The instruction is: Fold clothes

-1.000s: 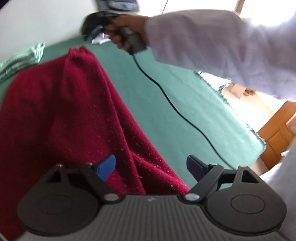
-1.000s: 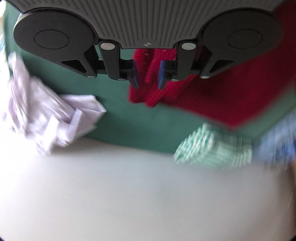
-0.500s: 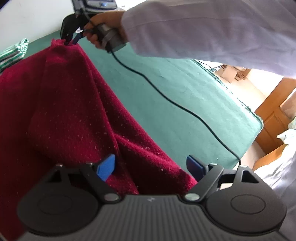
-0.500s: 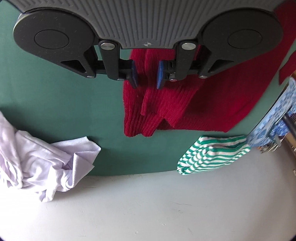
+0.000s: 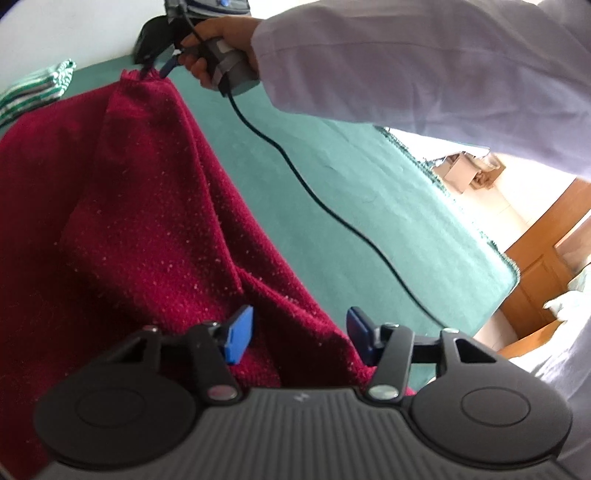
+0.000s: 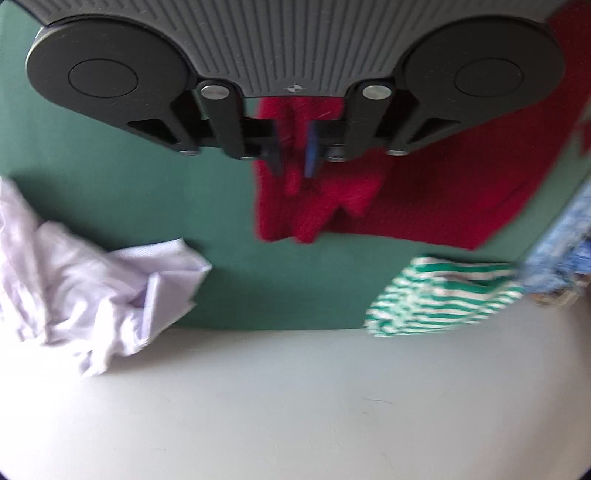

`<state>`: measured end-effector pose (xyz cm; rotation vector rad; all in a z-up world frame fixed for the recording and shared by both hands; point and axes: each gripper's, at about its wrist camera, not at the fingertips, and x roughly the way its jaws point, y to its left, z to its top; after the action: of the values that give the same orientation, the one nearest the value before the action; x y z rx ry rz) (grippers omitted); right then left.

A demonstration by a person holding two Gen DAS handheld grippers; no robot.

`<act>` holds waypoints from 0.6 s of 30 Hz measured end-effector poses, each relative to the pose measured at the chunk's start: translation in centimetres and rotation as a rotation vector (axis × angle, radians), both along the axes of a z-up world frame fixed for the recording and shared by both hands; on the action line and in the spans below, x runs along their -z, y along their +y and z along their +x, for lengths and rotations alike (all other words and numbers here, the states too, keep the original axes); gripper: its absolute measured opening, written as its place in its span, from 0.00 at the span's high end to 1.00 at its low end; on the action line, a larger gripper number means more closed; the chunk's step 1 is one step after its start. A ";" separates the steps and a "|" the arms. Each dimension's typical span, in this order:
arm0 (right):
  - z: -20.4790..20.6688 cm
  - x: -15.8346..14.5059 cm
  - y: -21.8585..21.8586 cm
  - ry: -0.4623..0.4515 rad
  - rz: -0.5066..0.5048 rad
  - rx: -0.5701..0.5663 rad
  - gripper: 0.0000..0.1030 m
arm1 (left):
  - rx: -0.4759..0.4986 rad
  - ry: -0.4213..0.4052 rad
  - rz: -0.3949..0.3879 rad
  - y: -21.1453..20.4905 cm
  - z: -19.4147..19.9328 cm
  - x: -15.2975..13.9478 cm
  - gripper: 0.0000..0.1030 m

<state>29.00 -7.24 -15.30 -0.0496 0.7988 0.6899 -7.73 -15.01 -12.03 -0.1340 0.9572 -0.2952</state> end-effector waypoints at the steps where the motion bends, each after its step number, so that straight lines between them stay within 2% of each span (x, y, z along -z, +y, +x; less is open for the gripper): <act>1: 0.0 0.3 0.3 0.016 -0.015 -0.017 0.59 | 0.003 0.000 -0.007 0.0 0.1 -0.1 0.49; 2: -0.1 0.6 0.7 0.005 -0.042 -0.029 0.64 | 0.008 0.000 -0.008 -0.1 0.3 -0.1 0.59; 3: -0.5 0.5 1.0 -0.031 -0.069 -0.035 0.94 | 0.015 0.010 -0.009 -0.2 0.4 -0.1 0.78; 4: -0.8 0.3 1.2 -0.058 -0.081 -0.038 0.95 | 0.019 0.027 -0.006 -0.3 0.6 0.1 0.84; 5: -1.0 -0.2 1.0 -0.080 -0.055 -0.023 0.96 | 0.018 0.038 -0.002 -0.3 0.6 0.2 0.85; 8: -0.7 -1.1 0.2 -0.106 0.027 0.056 0.95 | 0.014 0.043 -0.004 -0.1 0.4 0.4 0.84; 9: -0.2 -0.6 0.4 -0.093 0.014 0.067 0.95 | 0.015 0.044 -0.001 -0.2 0.4 0.5 0.84; 10: 0.1 0.2 0.9 -0.093 -0.026 0.071 0.96 | 0.016 0.041 0.000 -0.3 0.3 0.5 0.84; 12: -0.5 1.9 2.0 -0.188 -0.114 0.041 0.94 | 0.030 0.035 0.016 -0.7 0.1 0.3 0.81; 13: -1.2 2.3 2.5 -0.256 -0.159 0.006 0.92 | 0.042 0.031 0.028 -0.8 0.0 0.0 0.80; 14: -1.7 2.1 2.6 -0.284 -0.181 -0.017 0.90 | 0.053 0.021 0.040 -0.9 -0.2 -0.5 0.80; 15: -2.2 1.8 2.5 -0.299 -0.197 -0.035 0.84 | 0.061 0.002 0.054 -0.8 -0.6 -1.3 0.77; 16: -2.5 1.0 1.6 -0.282 -0.148 -0.035 0.80 | 0.068 -0.022 0.069 -0.7 -1.1 -2.0 0.74; 18: -3.4 -0.8 -0.8 -0.218 -0.027 -0.030 0.79 | 0.080 -0.063 0.104 -0.3 -2.0 -3.3 0.51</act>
<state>25.63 -8.09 -14.48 -0.1589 0.5987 0.6895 -9.70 -15.33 -8.77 0.0091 0.9146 -0.3209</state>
